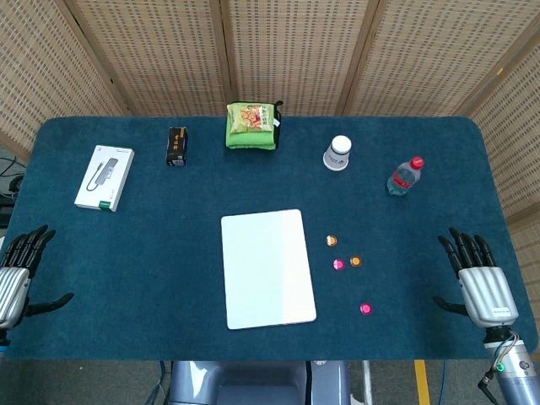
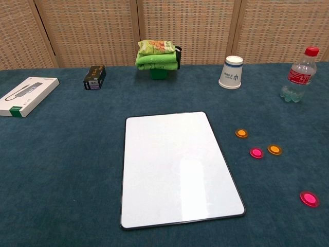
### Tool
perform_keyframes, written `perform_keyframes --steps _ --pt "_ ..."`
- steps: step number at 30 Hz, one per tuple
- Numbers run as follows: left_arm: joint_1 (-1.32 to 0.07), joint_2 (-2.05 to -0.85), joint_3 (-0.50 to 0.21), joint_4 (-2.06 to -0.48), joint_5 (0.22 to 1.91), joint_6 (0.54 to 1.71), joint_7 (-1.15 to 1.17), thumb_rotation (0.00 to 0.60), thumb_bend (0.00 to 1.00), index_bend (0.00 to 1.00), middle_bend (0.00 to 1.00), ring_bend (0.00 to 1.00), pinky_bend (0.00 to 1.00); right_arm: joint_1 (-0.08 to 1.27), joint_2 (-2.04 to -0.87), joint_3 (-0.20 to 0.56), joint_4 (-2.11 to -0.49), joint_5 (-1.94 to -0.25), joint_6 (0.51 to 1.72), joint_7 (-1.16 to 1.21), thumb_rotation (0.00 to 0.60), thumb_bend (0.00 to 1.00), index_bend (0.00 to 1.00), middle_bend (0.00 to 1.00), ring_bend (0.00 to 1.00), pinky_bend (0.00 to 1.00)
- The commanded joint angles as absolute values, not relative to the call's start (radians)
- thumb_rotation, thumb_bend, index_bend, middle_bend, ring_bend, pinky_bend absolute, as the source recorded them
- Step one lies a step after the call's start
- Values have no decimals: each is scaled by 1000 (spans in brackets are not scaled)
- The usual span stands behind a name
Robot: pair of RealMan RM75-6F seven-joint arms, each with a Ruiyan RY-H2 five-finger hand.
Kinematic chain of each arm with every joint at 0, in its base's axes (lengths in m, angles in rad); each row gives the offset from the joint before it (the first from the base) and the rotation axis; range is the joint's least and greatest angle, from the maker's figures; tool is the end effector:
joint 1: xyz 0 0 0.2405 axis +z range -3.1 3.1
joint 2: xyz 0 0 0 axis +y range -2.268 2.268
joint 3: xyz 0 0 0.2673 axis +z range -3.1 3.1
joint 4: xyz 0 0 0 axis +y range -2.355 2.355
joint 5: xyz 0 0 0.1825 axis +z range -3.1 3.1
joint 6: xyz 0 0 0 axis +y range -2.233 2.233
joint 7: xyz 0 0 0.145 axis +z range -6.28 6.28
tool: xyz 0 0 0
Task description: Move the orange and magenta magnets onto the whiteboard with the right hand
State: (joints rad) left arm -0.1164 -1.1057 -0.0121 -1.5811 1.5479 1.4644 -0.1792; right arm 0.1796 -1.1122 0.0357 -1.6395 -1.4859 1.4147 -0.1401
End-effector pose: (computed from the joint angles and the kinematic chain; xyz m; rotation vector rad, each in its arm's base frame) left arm -0.3088 0.1836 0.1856 -1.4235 -1.0160 -1.0133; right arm -0.2945 -0.2059 0.1785 1.5148 -0.8138 0.8305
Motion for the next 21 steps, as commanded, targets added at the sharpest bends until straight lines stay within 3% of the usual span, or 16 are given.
perform_keyframes --steps 1,12,16,21 --pt "-116 -1105 -12 -1582 1548 1465 -179 600 0 0 0 0 0 179 -1113 37 -1638 -1486 1414 -140 600 0 6 0 0 0" --pt "-122 -1104 -15 -1586 1533 1447 -168 600 0 0 0 0 0 248 -1113 62 -1603 -1539 1345 -76 600 0 35 0 0 0" --pt "-121 -1104 -16 -1591 1527 1445 -163 600 0 0 0 0 0 345 -1105 90 -1588 -1556 1230 -3 600 0 124 0 0 0" --pt "-119 -1102 -17 -1595 1521 1443 -156 600 0 0 0 0 0 480 -1169 140 -1561 -1572 1109 122 600 19 353 0 0 0"
